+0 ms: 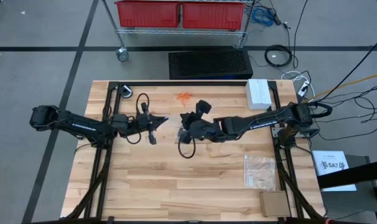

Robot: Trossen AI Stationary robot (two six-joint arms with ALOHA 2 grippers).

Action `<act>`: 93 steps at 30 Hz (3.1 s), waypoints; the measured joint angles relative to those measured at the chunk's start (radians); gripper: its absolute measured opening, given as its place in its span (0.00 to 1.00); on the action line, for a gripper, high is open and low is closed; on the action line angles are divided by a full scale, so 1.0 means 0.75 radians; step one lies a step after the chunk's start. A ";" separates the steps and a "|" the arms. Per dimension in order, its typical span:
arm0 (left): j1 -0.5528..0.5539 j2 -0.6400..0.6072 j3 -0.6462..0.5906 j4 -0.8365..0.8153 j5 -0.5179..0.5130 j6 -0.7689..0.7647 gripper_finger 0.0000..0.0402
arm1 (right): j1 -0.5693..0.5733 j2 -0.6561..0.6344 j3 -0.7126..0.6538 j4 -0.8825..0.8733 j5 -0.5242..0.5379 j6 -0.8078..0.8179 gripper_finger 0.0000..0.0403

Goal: Sort rubber bands
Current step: Put the right yellow rubber band on the zip bag

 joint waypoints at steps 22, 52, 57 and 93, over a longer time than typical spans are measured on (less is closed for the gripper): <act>0.000 0.000 0.000 -0.012 0.001 0.000 0.00 | -0.109 0.000 0.000 -0.228 -0.481 0.198 0.12; 0.000 -0.001 0.001 -0.023 0.031 0.035 0.00 | -0.002 -0.482 -0.714 -0.050 -0.469 0.333 0.31; 0.000 -0.001 0.001 -0.022 0.031 0.035 0.00 | -0.001 -0.583 -1.117 0.600 -0.476 0.281 0.28; 0.088 0.005 0.001 0.063 0.207 -0.001 0.00 | -0.267 -0.487 -1.301 1.595 -0.880 0.075 0.42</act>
